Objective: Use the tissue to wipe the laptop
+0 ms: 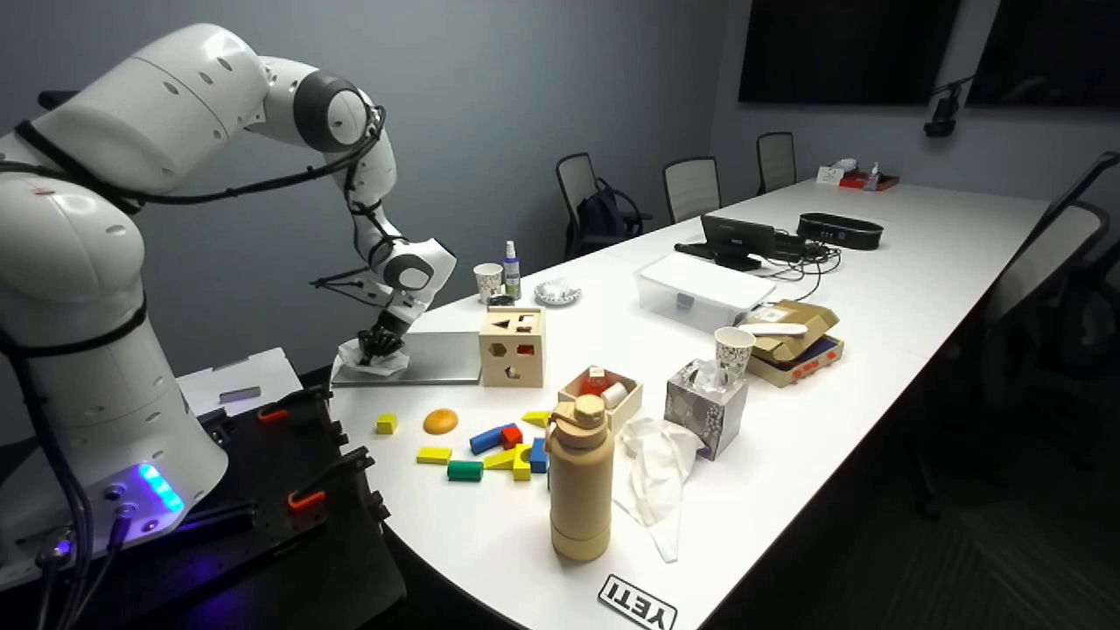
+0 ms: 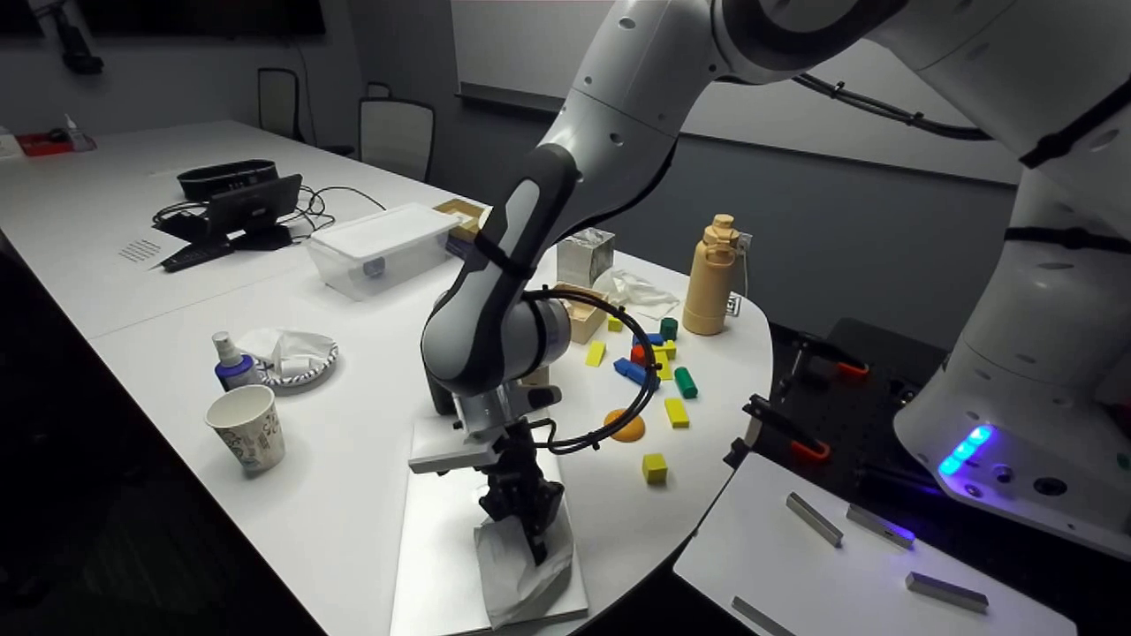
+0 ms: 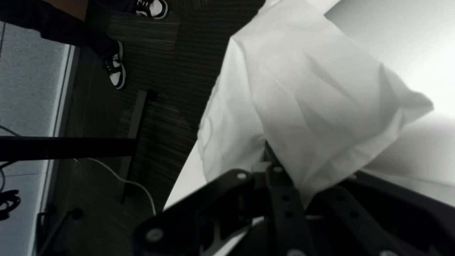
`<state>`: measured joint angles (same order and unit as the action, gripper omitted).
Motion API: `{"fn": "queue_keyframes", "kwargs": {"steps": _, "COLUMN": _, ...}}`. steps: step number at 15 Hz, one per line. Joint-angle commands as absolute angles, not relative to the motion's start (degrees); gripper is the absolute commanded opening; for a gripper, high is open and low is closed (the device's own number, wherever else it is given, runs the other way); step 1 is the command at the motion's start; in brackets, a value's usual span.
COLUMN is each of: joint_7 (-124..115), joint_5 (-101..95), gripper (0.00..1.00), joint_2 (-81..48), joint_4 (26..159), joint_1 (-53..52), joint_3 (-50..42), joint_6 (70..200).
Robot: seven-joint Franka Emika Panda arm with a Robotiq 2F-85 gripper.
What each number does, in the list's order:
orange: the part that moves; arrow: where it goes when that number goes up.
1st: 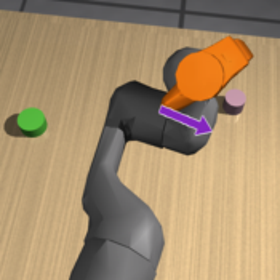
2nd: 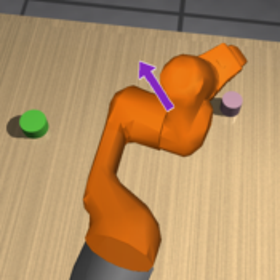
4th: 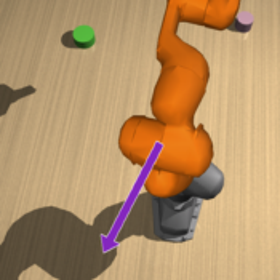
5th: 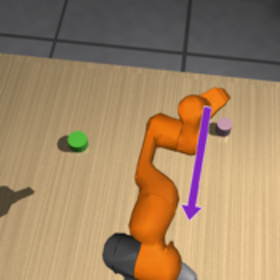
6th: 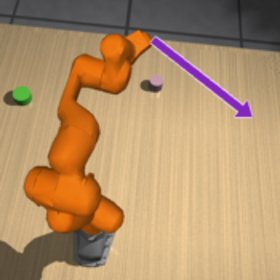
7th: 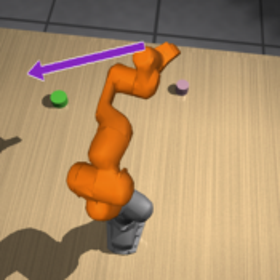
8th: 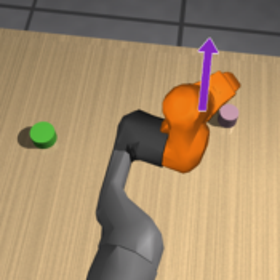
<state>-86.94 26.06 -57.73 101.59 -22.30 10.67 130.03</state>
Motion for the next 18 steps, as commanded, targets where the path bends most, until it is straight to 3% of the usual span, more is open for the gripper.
{"fn": "queue_keyframes", "kwargs": {"steps": 1, "joint_7": -96.2, "joint_5": 22.3, "gripper": 0.00, "joint_2": -57.7, "joint_4": 102.8, "joint_1": -25.6, "joint_3": 6.2, "joint_6": 129.2}}
{"fn": "queue_keyframes", "kwargs": {"steps": 18, "joint_7": -127.2, "joint_5": -15.3, "gripper": 0.00, "joint_2": -62.7, "joint_4": 84.5, "joint_1": -35.8, "joint_3": -6.6, "joint_6": 117.4}}
